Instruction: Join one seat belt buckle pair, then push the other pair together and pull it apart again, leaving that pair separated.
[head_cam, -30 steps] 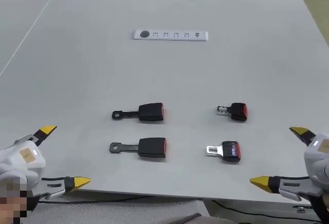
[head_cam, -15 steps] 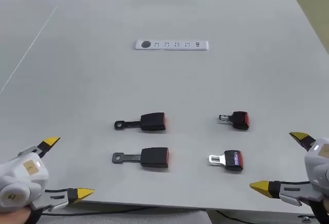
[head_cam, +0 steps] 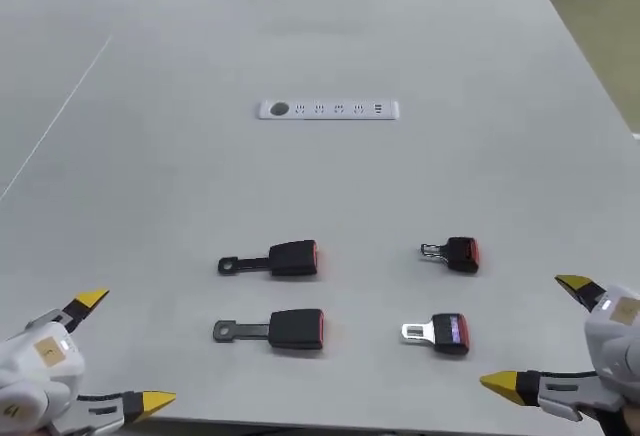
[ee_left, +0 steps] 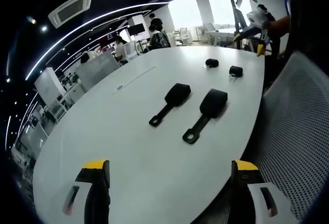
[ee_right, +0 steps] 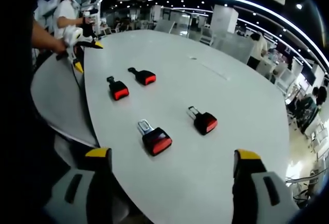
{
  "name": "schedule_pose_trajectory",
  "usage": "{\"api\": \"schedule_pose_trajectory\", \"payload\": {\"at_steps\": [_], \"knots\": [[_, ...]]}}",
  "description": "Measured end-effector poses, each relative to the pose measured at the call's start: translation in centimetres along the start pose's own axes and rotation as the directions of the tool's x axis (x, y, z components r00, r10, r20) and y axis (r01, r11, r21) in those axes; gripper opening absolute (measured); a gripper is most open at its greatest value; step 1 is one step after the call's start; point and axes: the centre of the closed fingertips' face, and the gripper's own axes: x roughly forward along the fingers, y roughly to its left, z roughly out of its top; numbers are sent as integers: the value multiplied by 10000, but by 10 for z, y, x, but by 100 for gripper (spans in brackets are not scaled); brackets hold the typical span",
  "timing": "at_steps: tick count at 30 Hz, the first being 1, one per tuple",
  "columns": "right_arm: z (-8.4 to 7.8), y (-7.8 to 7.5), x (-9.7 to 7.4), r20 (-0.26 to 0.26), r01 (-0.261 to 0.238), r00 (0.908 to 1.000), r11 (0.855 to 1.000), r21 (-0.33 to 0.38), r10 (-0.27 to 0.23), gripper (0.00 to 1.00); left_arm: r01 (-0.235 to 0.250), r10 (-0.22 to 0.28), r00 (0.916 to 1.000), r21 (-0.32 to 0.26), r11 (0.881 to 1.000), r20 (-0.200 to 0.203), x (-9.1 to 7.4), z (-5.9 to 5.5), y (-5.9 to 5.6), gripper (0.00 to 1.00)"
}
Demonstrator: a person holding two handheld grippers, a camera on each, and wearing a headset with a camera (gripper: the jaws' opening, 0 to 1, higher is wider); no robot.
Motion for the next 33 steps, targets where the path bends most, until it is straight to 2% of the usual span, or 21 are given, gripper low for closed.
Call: {"api": "schedule_pose_trajectory", "payload": {"at_steps": [14,20,29,30,33], "knots": [[-5,8,1,-91,-111,9999,9999,-48,111,99,23,-22,10000,75,10000,-45,0,0,-2,100],[-7,11,4,-187,-205,9996,9998,-43,204,99,-100,100,9999,52,9999,-107,1,-3,2,100],[-5,13,8,-235,-298,9993,9994,-200,293,98,17,-16,10000,194,9998,-60,1,-2,-2,100],[-6,9,8,-349,-97,9994,9990,-437,82,98,32,-30,10000,217,9998,-82,1,-2,-2,100],[-12,7,6,-742,-128,9972,9964,-835,66,94,-4,4,10000,206,9998,-31,1,-1,-1,100]]}}
